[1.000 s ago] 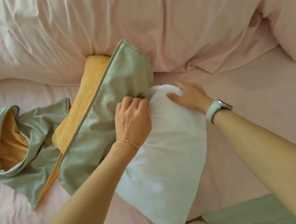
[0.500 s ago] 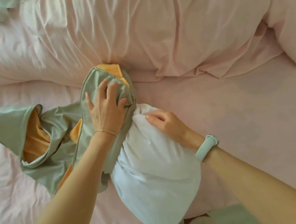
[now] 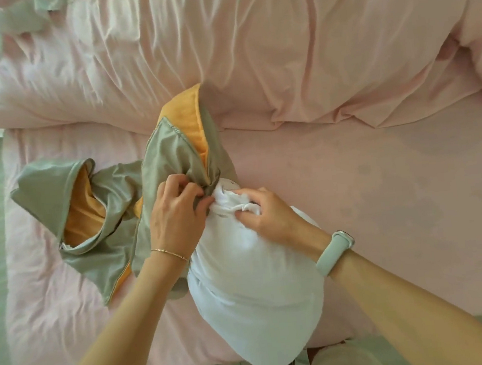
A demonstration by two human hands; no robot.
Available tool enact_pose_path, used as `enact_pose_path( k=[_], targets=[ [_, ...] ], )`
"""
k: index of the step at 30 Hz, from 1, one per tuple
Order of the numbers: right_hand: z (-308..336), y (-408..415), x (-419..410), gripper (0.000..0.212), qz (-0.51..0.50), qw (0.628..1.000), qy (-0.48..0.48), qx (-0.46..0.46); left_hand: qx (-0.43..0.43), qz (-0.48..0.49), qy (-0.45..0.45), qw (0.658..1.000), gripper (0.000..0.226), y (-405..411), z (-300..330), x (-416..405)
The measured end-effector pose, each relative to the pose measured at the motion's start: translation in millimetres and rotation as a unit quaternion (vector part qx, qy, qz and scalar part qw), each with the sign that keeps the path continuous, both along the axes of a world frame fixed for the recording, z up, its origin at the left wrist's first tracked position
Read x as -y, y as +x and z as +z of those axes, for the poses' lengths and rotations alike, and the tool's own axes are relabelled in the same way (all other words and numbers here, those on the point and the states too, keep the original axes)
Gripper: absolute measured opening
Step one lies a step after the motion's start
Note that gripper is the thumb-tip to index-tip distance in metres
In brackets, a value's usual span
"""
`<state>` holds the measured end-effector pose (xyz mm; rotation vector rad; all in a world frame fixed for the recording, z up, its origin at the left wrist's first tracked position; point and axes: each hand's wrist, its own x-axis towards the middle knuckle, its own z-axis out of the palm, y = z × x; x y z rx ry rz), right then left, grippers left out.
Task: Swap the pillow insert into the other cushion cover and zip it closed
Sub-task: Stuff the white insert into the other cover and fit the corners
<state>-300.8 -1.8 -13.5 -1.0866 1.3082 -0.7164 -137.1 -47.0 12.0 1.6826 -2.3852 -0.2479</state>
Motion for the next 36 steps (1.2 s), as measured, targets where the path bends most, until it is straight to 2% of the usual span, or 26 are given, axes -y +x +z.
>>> enact_pose_path(
  k=[2,5,8,10,13,16,19,21,24,26,28,29,31,33,35,36],
  targets=[
    [13,15,-5,0.043,-0.009,0.998,0.018,0.054,-0.005,0.038,0.014,0.999,0.010,15,8,-2],
    [25,36,-13,0.050,0.007,0.998,0.010,0.062,0.030,0.059,0.008,0.998,0.012,32,15,-6],
    [34,55,-15,0.056,0.006,0.998,-0.003,0.068,0.080,0.054,-0.033,0.995,0.030,46,16,-8],
    [39,67,-18,0.057,-0.012,0.999,-0.031,0.026,0.035,0.088,-0.033,0.995,0.028,54,18,-11],
    [40,82,-20,0.044,-0.043,0.993,-0.091,-0.066,-0.109,0.177,0.006,0.978,0.009,65,26,-18],
    [42,105,-16,0.040,-0.015,0.994,-0.092,-0.054,-0.255,0.252,0.067,0.931,0.015,88,35,-21],
    [42,149,-9,0.044,0.065,0.988,-0.126,-0.057,-0.413,0.314,0.132,0.845,0.025,124,44,-24],
    [37,184,-1,0.048,0.103,0.977,-0.159,-0.099,-0.479,0.351,0.142,0.792,0.026,148,49,-33],
    [26,240,25,0.044,0.185,0.939,-0.195,-0.213,-0.526,0.381,0.146,0.746,0.022,185,49,-50],
    [23,277,39,0.037,0.245,0.908,-0.209,-0.267,-0.556,0.424,0.142,0.701,0.019,213,45,-55],
    [32,310,30,0.031,0.249,0.875,-0.274,-0.311,-0.583,0.480,0.125,0.644,0.020,243,39,-53],
    [41,321,16,0.030,0.221,0.867,-0.317,-0.314,-0.588,0.499,0.114,0.626,0.021,255,37,-51],
    [66,318,-14,0.032,0.141,0.862,-0.402,-0.275,-0.593,0.514,0.097,0.613,0.022,270,36,-47],
    [92,290,-34,0.028,0.060,0.845,-0.481,-0.227,-0.594,0.511,0.100,0.613,0.022,274,37,-41],
    [106,255,-32,0.029,0.013,0.824,-0.505,-0.257,-0.596,0.502,0.103,0.619,0.022,274,37,-30],
    [109,241,-28,0.034,0.016,0.825,-0.495,-0.273,-0.597,0.499,0.100,0.619,0.023,273,39,-23]
  ],
)
